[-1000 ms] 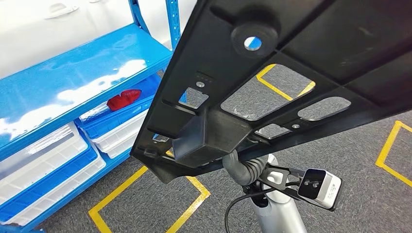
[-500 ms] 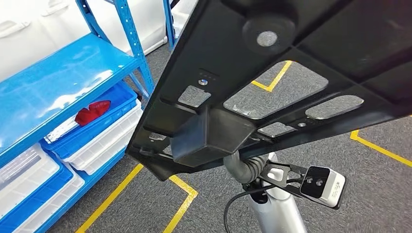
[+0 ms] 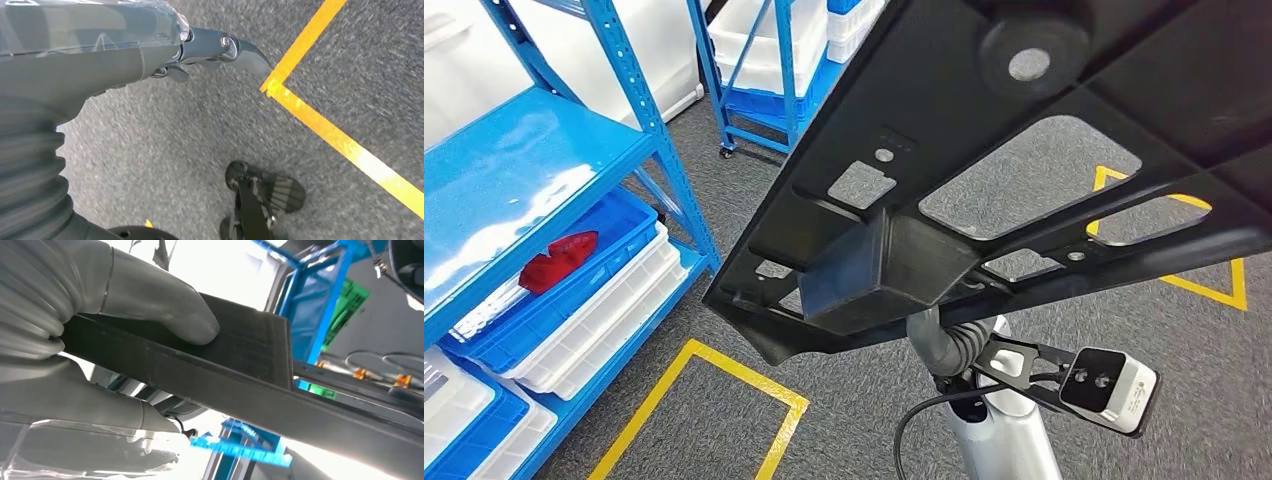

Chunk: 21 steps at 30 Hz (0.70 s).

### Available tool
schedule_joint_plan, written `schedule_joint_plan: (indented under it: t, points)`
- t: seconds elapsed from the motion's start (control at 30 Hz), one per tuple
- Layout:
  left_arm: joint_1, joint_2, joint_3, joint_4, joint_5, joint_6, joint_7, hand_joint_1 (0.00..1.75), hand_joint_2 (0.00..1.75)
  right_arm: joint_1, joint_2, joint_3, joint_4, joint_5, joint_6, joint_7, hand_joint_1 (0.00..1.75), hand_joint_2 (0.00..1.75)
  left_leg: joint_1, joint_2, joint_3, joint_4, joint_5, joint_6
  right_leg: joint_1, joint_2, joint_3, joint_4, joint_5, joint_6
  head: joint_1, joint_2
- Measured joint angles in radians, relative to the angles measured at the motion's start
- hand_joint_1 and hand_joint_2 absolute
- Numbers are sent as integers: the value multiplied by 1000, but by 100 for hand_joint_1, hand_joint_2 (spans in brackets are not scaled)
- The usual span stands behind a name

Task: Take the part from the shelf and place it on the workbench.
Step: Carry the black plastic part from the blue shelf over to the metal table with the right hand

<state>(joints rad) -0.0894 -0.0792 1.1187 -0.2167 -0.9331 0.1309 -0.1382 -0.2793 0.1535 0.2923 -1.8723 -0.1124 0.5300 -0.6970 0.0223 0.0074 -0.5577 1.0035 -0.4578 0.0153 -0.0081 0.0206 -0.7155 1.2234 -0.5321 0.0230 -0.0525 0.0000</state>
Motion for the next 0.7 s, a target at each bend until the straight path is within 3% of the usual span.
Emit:
schedule_joint_plan:
  t: [0.07, 0.1, 0.17, 0.23, 0.27, 0.33, 0.37, 0.43, 0.5, 0.53, 0.57, 0.6, 0.63, 0.7]
  points:
    - [1, 1, 0, 0, 5, 4, 8, 0, 175, 5, 0, -8, 1, 0, 6, 0, 175, 175, -3, 27, 0, 0, -3, 1, -5, -12, -42, 81, -19, 4, 0, 0]
    - [0, 1, 1, 0, 7, 4, 11, 0, 175, 6, 0, -10, 2, 1, 7, 0, 175, 175, -3, 40, 2, 0, -4, 0, -6, -17, -34, 65, -1, 5, 0, 0]
    - [-2, 1, 2, 0, 14, 4, 14, 0, 175, 3, 0, -12, 3, 7, 5, 0, 175, 175, -3, 61, 8, 0, -9, -5, -6, -40, 33, -58, 62, 0, 0, 0]
    - [-2, 1, 5, 0, 21, 3, 17, 0, 175, -5, 2, -10, 6, 19, -2, 1, 175, 175, -8, 78, 12, 2, -16, -15, 4, -73, 93, -173, 95, -11, 0, 0]
    - [-2, 2, 6, 0, 23, 0, 18, 0, 175, -10, 2, -8, 8, 24, -8, 1, 175, 175, -10, 86, 14, 2, -18, -21, 8, -81, 104, -197, 97, -18, 0, 0]
    - [-4, 2, 9, 0, 22, -8, 19, 0, 175, -16, 2, -2, 12, 31, -25, 2, 175, 175, -11, 103, 19, 0, -22, -32, 12, -65, 104, -205, 95, -31, 0, 0]
    - [-6, 3, 9, 0, 22, -12, 19, 0, 175, -17, 2, 2, 12, 33, -32, 2, 175, 175, -9, 96, 21, 3, -27, -38, 11, -54, 106, -209, 97, -37, 0, 0]
    - [-7, 4, 9, 0, 21, -17, 19, 0, 175, -20, 2, 12, 12, 35, -40, 2, 175, 175, -5, 53, 1, 57, -65, -45, 6, -36, 111, -217, 101, -49, 0, 0]
    - [-2, 5, 9, 0, 20, -17, 18, 0, 175, -21, 3, 22, 12, 35, -43, 2, 175, 175, -3, 9, -62, 190, -130, -48, 6, -15, 112, -218, 101, -57, 0, 0]
    - [1, 5, 9, 0, 21, -17, 18, 0, 175, -21, 2, 26, 13, 35, -44, 2, 175, 175, -3, 2, -96, 254, -152, -49, 7, -2, 112, -218, 101, -59, 0, 0]
    - [3, 6, 9, 0, 21, -17, 18, 0, 175, -20, 2, 28, 13, 34, -44, 2, 175, 175, -2, 0, -118, 290, -155, -51, 7, 11, 113, -217, 101, -60, -1, 0]
    - [4, 7, 10, 0, 21, -16, 16, 0, 175, -19, 2, 31, 14, 33, -43, 2, 175, 175, -2, -1, -121, 286, -137, -51, 7, 25, 114, -216, 100, -59, -1, 0]
    - [3, 8, 10, 0, 22, -16, 15, 0, 175, -19, 2, 33, 15, 31, -41, 2, 175, 175, -1, -4, -107, 243, -102, -51, 6, 38, 115, -214, 99, -58, -1, 0]
    - [2, 10, 10, 0, 25, -15, 9, 0, 175, -22, 2, 37, 18, 25, -34, 2, 175, 175, 4, -42, -52, 107, -30, -50, 5, 64, 115, -205, 94, -50, 0, 0]
